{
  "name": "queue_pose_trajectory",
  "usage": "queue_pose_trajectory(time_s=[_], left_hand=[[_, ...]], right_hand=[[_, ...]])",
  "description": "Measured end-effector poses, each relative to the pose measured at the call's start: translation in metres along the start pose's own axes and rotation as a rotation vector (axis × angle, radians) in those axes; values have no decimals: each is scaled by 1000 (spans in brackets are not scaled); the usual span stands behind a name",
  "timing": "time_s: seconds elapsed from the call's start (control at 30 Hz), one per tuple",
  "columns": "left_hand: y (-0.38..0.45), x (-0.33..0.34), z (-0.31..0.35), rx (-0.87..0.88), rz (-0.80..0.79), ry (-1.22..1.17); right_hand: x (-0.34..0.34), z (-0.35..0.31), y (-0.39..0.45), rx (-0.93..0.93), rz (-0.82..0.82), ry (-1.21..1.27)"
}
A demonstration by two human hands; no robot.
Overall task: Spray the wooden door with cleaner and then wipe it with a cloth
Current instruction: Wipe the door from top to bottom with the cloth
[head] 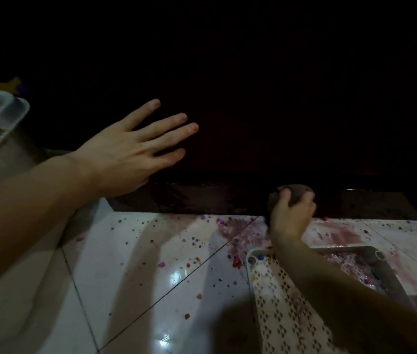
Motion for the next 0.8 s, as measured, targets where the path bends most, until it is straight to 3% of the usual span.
queue_pose_trajectory(time_s=[0.23, 0.57, 0.63, 0.8], left_hand=[[0, 3, 2, -26, -20, -8], [4, -3, 4, -13, 1, -21], [2, -1, 3, -5, -2, -7], [-3, 4, 0, -6, -1, -5]], right_hand=[[59, -26, -54, -80, -376, -11], [20, -4, -14, 41, 17, -56], [28, -16, -24, 31, 6, -5], [50, -41, -58, -116, -203, 70]])
Point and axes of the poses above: each hand's wrist, its own y-axis towards the middle knuckle, its own x-axis out of the palm, z = x × y, the point moved 3 cm from there along y, towards the middle knuckle, and after that the axes turned 9 degrees about -x, right-handed, at the moved point
